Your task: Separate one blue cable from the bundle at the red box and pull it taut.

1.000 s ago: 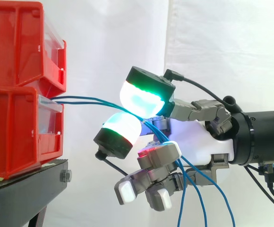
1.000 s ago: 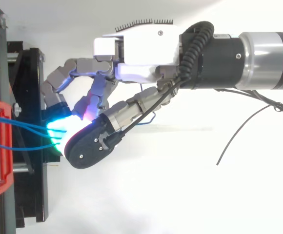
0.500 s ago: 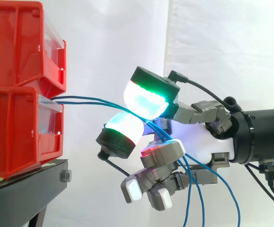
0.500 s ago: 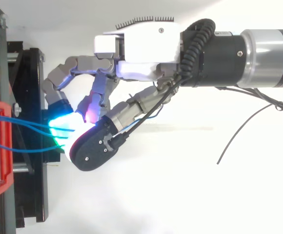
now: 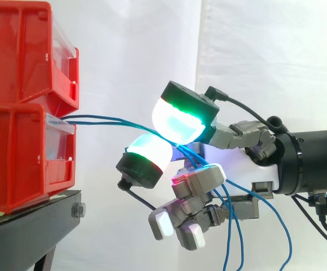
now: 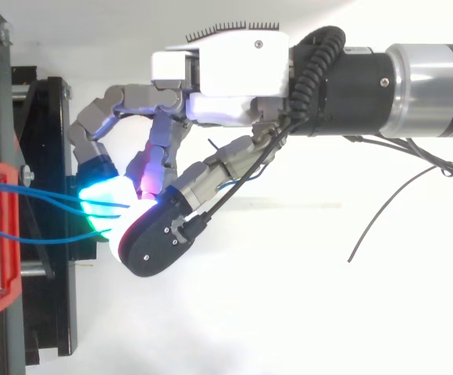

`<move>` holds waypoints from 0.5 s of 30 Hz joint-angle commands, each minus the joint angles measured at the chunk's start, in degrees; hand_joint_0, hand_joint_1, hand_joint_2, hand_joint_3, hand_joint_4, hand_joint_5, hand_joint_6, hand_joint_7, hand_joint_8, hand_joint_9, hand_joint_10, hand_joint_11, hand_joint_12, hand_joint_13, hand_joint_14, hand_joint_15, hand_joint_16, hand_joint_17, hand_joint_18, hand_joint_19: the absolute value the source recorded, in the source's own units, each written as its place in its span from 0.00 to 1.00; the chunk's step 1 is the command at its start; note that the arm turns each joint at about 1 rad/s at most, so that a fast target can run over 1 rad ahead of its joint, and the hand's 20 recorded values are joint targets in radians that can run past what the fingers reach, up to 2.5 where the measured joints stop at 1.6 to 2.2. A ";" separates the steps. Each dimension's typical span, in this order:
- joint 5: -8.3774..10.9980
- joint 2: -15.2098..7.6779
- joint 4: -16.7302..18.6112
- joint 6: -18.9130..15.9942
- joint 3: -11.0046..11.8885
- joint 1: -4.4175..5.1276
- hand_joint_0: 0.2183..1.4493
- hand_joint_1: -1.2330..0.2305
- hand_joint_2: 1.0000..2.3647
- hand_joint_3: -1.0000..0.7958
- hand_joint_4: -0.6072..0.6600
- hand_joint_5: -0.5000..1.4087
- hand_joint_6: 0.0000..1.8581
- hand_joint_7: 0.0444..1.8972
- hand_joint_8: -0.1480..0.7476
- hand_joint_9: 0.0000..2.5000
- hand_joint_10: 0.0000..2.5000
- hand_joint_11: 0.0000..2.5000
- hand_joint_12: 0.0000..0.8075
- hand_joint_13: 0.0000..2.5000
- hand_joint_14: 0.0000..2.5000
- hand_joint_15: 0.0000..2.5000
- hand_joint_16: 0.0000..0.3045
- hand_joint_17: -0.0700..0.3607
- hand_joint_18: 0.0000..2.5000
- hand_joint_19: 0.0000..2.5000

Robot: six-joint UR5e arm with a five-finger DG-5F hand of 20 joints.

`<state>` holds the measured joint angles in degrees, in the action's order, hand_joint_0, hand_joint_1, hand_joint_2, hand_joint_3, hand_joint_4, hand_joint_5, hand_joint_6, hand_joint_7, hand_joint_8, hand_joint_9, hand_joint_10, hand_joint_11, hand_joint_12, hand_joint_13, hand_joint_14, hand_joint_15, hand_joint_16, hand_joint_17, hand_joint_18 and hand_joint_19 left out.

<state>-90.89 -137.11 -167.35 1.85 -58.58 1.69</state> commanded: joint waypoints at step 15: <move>0.01 0.00 0.01 -0.09 0.13 0.07 0.22 0.17 0.00 0.28 0.47 0.21 0.48 0.63 0.54 0.54 0.01 0.53 0.50 0.38 0.01 0.27 0.17 0.43 0.38 0.32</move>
<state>-90.88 -137.11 -167.34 1.79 -58.55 1.68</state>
